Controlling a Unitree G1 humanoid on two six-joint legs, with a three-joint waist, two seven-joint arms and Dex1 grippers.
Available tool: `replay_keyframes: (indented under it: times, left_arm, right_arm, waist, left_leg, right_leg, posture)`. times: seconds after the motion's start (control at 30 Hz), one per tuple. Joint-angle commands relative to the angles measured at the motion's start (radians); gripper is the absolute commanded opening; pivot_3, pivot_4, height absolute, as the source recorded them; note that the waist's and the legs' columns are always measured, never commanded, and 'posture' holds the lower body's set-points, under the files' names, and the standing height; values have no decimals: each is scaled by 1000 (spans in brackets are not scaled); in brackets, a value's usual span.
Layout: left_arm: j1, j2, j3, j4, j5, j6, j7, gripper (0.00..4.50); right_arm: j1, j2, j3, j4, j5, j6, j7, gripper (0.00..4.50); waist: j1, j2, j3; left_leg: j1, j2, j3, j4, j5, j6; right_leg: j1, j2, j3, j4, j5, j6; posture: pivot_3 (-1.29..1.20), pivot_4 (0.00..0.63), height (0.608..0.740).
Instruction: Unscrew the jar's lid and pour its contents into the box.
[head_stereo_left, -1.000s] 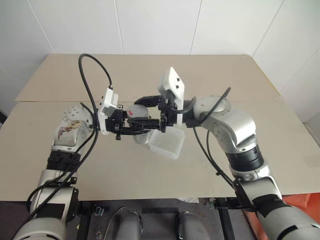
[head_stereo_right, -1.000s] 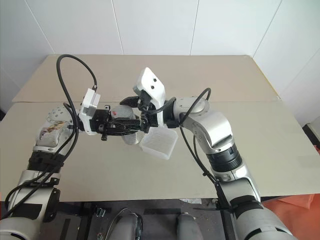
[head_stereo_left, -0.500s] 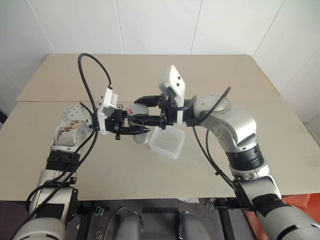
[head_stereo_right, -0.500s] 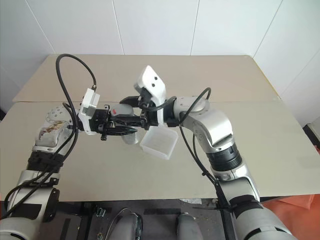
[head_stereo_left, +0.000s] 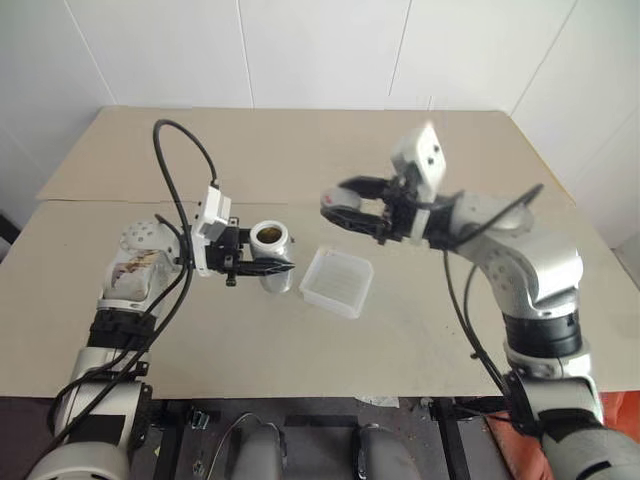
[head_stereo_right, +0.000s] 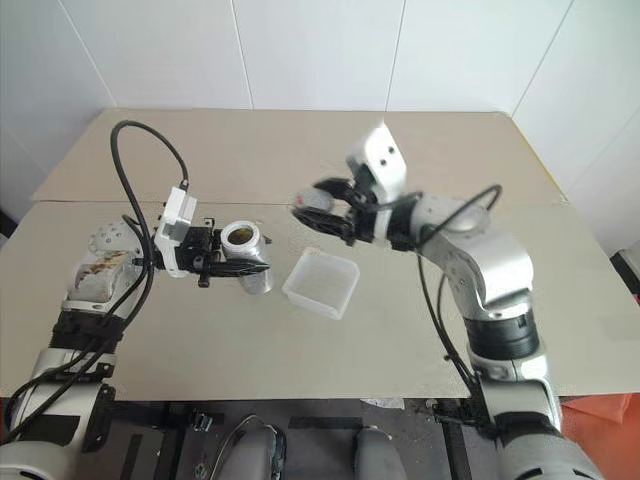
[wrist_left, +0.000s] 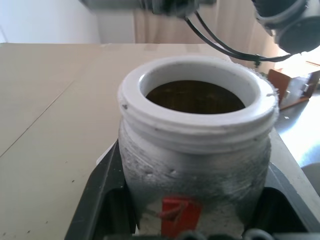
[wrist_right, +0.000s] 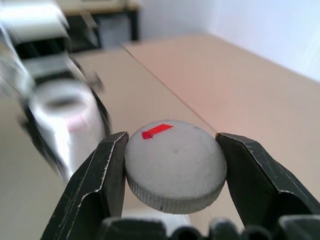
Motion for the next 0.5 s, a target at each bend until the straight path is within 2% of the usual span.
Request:
replay_keyframes:
  times: [0.03,0.17,0.33,0.37,0.4,0.47,0.5]
  left_arm:
    - [10,15,51,-63,-42,22,37,1984]
    - [30,17,62,-96,-45,31,79,1984]
    - [34,16,55,-107,-42,24,105,1984]
    - [32,13,53,-109,-37,16,115,1984]
    - [31,11,52,-112,-31,11,129,1984]
    - [29,7,53,-118,-22,-3,156,1984]
    - [29,6,53,-121,-19,-10,167,1984]
  right_arm:
    - [94,-59,-61,-45,-70,-70,-53,2730]
    - [234,-47,-93,-7,-113,-85,-134,2730]
    - [295,-7,-58,109,-187,-110,-208,2730]
    - [303,-5,-48,131,-204,-118,-214,3467]
    - [312,-6,-40,138,-219,-127,-219,3662]
    - [331,-14,-53,99,-208,-118,-204,4335]
    - [338,-18,-66,72,-193,-108,-192,4455]
  waist:
    - [-2,0,0]
    - [-10,0,0]
    - [-12,0,0]
    - [-11,0,0]
    - [-9,0,0]
    - [-8,0,0]
    - [-8,0,0]
  left_leg:
    - [0,0,0,0,0,0]
    - [1,0,0,0,0,0]
    - [2,0,1,0,0,0]
    - [2,0,1,0,0,0]
    - [2,0,1,0,0,0]
    - [2,0,1,0,0,0]
    - [2,0,1,0,0,0]
  right_leg:
    - [0,0,0,0,0,0]
    - [0,0,1,0,0,0]
    - [1,1,2,0,0,0]
    - [1,1,2,0,0,0]
    - [1,1,2,0,0,0]
    - [1,1,2,0,0,0]
    - [0,1,2,-1,0,0]
  posture:
    - [0,150,740]
    - [0,150,740]
    - [0,150,740]
    - [0,150,740]
    - [0,150,740]
    - [0,150,740]
    - [0,150,740]
